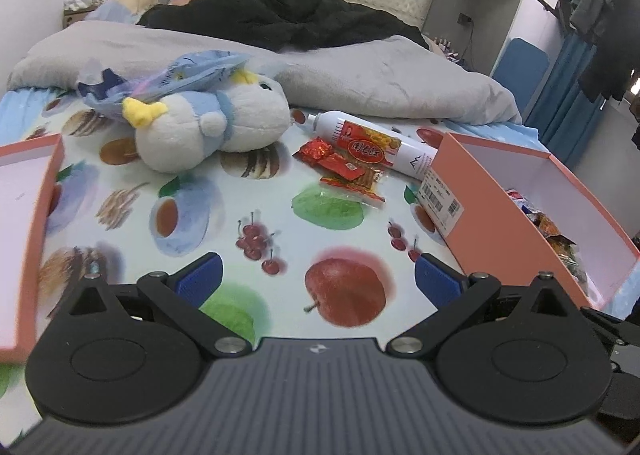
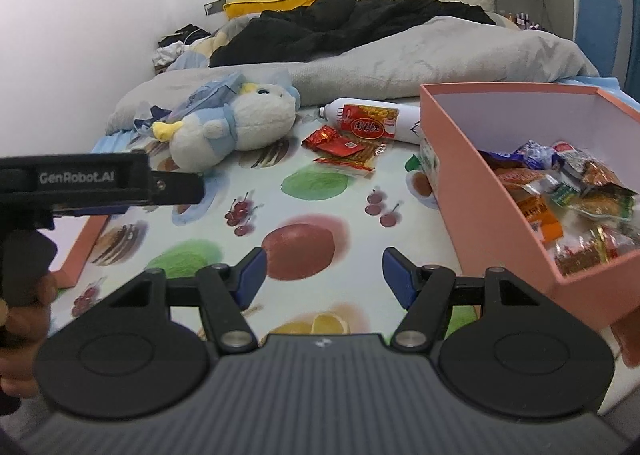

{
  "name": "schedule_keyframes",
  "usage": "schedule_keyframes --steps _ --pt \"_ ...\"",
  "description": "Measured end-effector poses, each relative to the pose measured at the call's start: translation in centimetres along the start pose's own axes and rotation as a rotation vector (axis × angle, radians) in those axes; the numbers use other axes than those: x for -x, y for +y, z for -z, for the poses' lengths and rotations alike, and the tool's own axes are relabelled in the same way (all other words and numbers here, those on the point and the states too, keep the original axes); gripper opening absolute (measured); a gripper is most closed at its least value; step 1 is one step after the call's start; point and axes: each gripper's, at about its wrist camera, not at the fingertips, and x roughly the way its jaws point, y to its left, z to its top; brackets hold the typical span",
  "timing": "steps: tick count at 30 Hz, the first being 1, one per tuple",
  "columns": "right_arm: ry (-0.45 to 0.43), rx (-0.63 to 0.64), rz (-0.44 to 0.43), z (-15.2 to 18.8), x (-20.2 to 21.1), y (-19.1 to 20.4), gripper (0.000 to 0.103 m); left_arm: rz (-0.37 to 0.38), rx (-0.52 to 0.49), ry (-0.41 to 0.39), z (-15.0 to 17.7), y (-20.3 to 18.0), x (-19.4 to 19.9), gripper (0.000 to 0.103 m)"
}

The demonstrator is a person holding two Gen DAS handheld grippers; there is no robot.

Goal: Organize snacks
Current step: 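Reach the left tool to the red candy pack while the right tool reaches the spicy strip pack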

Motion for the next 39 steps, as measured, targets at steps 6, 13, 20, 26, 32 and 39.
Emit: schedule_keyframes --steps 6,13,20,26,32,39 --pt "-0.016 0.056 0.029 -1.1 -4.4 -0.3 0.066 0.053 -0.019 0.008 -2.1 1.1 -5.4 0.103" --pt "0.009 0.157 0.085 -2.3 -10.6 -0.4 0.060 0.076 -0.095 0.029 -4.7 2.1 -12.7 0.103" --pt "0.042 0.285 0.149 -3.4 -15.3 -0.1 0.053 0.096 -0.130 0.074 -7.2 2.9 -19.7 0.102" --pt "0.048 0.405 0.205 -3.5 -18.1 0.5 0.048 0.110 -0.235 0.084 -8.4 1.2 -23.6 0.102" --pt "0.025 0.516 0.240 -3.4 -19.1 1.3 0.047 0.124 -0.314 0.091 -9.8 -0.4 -26.9 0.101" --pt "0.014 0.601 0.263 -3.4 -19.8 1.8 0.030 0.114 -0.396 0.087 -10.8 -1.5 -28.9 0.101"
